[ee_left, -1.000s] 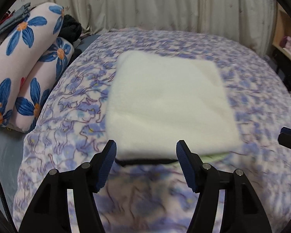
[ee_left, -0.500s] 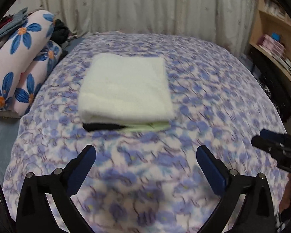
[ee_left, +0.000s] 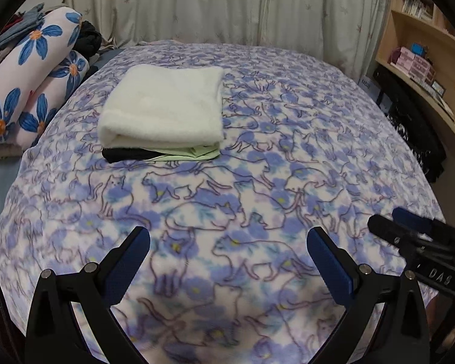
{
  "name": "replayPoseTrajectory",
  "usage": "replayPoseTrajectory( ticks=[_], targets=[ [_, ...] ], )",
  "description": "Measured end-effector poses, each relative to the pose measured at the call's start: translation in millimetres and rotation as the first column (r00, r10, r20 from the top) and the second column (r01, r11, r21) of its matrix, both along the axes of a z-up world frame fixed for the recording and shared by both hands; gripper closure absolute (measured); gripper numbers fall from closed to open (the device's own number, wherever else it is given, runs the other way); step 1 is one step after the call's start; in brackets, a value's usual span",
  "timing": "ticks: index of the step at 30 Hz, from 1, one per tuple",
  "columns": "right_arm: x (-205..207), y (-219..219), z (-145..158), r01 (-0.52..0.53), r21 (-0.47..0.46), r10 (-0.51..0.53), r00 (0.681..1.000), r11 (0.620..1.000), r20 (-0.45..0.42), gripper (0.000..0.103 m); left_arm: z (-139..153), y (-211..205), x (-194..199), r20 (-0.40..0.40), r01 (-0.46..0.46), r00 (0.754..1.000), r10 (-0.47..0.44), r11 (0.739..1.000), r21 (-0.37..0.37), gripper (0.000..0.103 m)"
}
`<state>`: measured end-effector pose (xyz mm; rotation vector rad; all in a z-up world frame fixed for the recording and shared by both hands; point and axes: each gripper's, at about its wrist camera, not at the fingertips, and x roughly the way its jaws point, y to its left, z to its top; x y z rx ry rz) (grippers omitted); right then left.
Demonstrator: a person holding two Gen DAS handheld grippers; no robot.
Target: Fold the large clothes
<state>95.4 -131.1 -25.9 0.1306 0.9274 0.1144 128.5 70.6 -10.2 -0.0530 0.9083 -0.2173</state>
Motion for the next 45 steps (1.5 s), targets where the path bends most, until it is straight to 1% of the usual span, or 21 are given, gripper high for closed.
replayPoseTrajectory(
  ticks=[4, 7, 10, 13, 16, 18, 20, 25, 31, 36, 45],
  targets=[
    [-20.2, -9.0, -0.5, 0.041, 0.02, -0.041, 0.999, 0.999, 0.008, 0.034, -0.6, -7.1, -19.5, -0.005, -0.036, 0.999, 0.036, 0.999, -0.032, 0.001],
    [-36.0, -12.5, -2.5, 0.068, 0.029, -0.068, 0.998, 0.997, 0.011, 0.034, -3.7, -10.0, -31.3, -0.01, -0.063, 0.998, 0.063, 0.997, -0.036, 0.001],
    [-47.9, -14.3, -4.9, 0.077, 0.024, -0.077, 0.997, 0.997, 0.006, 0.034, -6.6, -16.3, -42.8, -0.03, -0.06, 0.998, 0.059, 0.997, -0.042, 0.001],
    [-60.1, -13.4, -4.5, 0.069, 0.012, -0.07, 0.998, 0.998, 0.005, 0.034, -7.5, -22.4, -54.0, -0.036, -0.044, 0.998, 0.043, 0.999, -0.025, 0.001],
    [-73.4, -13.1, -1.6, 0.058, 0.002, -0.058, 0.998, 0.998, 0.023, 0.033, -5.9, -27.1, -68.6, -0.023, -0.035, 0.999, 0.034, 0.999, -0.013, 0.001],
    [-79.0, -12.7, -1.3, 0.057, -0.012, -0.056, 0.998, 0.998, 0.031, 0.026, -5.9, -28.9, -77.5, -0.011, -0.036, 0.999, 0.036, 0.999, -0.002, 0.001],
    [-83.8, -12.6, -2.1, 0.061, -0.027, -0.06, 0.998, 0.998, 0.032, 0.026, -6.0, -30.3, -83.7, -0.001, -0.04, 0.999, 0.04, 0.999, 0.01, 0.001],
    [-90.8, -15.5, -6.2, 0.068, -0.024, -0.068, 0.998, 0.997, 0.016, 0.026, -7.8, -30.7, -90.2, -0.002, -0.05, 0.999, 0.05, 0.999, 0.018, 0.001],
    [-96.2, -17.2, -7.7, 0.086, -0.046, -0.085, 0.996, 0.995, 0.022, 0.026, -6.7, -35.6, -95.1, 0.02, -0.05, 0.999, 0.049, 0.997, 0.058, 0.001],
    [-96.0, -18.6, -8.6, 0.098, -0.062, -0.097, 0.995, 0.993, 0.024, 0.026, -6.8, -36.9, -95.4, 0.006, -0.038, 0.999, 0.038, 0.999, 0.038, 0.001],
    [-94.9, -20.9, -10.1, 0.108, -0.07, -0.106, 0.994, 0.992, 0.028, 0.026, -7.1, -37.8, -95.1, 0.014, -0.039, 0.999, 0.039, 0.998, 0.046, 0.001]
  ],
)
